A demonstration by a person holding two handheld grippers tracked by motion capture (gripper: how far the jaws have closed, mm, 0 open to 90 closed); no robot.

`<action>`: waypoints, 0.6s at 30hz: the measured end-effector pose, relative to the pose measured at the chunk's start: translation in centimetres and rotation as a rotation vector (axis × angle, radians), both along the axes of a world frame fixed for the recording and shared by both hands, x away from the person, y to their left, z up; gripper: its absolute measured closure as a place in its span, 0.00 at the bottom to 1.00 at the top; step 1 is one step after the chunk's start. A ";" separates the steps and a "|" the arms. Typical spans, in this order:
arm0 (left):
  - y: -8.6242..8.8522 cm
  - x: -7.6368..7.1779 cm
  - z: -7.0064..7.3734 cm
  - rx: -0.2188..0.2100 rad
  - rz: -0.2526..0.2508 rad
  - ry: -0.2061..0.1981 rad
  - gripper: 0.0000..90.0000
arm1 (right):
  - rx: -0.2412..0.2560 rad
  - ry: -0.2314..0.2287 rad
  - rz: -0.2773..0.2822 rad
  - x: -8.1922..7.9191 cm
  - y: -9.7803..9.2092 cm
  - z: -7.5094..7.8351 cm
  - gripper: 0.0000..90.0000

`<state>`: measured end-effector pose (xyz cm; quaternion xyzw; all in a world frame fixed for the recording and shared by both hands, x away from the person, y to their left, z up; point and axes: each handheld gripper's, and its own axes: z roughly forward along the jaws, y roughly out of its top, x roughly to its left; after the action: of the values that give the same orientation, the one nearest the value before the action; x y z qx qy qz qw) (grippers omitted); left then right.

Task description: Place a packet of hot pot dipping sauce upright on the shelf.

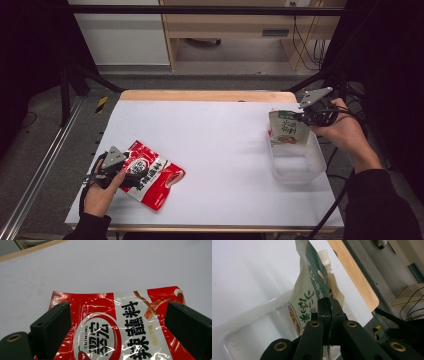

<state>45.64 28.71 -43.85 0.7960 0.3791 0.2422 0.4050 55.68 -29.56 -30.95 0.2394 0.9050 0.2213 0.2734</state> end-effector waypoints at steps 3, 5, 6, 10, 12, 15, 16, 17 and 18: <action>0.1 0.0 0.0 -0.001 -0.001 0.003 0.08 | 0.005 0.023 -0.003 0.1 0.0 -0.5 1.00; 0.1 0.0 0.0 -0.001 -0.001 0.003 0.08 | 0.005 0.019 -0.011 0.1 -0.1 -0.7 1.00; 0.1 0.0 0.0 -0.002 -0.001 0.004 0.08 | 0.008 0.025 -0.014 0.2 -0.1 -0.8 1.00; 0.0 0.0 0.0 -0.002 -0.002 0.002 0.08 | 0.031 0.037 -0.039 0.3 -0.5 -1.3 1.00; 0.0 0.0 0.0 -0.002 -0.002 0.003 0.08 | 0.042 0.039 -0.051 0.3 -0.6 -1.4 1.00; 0.0 0.0 0.0 -0.002 -0.002 0.005 0.08 | 0.036 0.044 -0.063 0.3 -0.9 -1.5 1.00; 0.0 0.0 0.0 -0.001 -0.003 0.006 0.08 | 0.033 0.044 -0.068 0.4 -1.0 -1.5 1.00; 0.0 0.0 0.0 -0.001 -0.003 0.006 0.08 | 0.035 0.047 -0.075 0.4 -1.1 -1.6 1.00; 0.0 0.0 0.0 -0.001 -0.003 0.007 0.08 | 0.041 0.052 -0.081 0.4 -1.3 -1.7 1.00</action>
<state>45.64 28.69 -43.88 0.7972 0.3792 0.2386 0.4046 56.12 -30.84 -32.67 0.2869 0.8967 0.2222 0.2534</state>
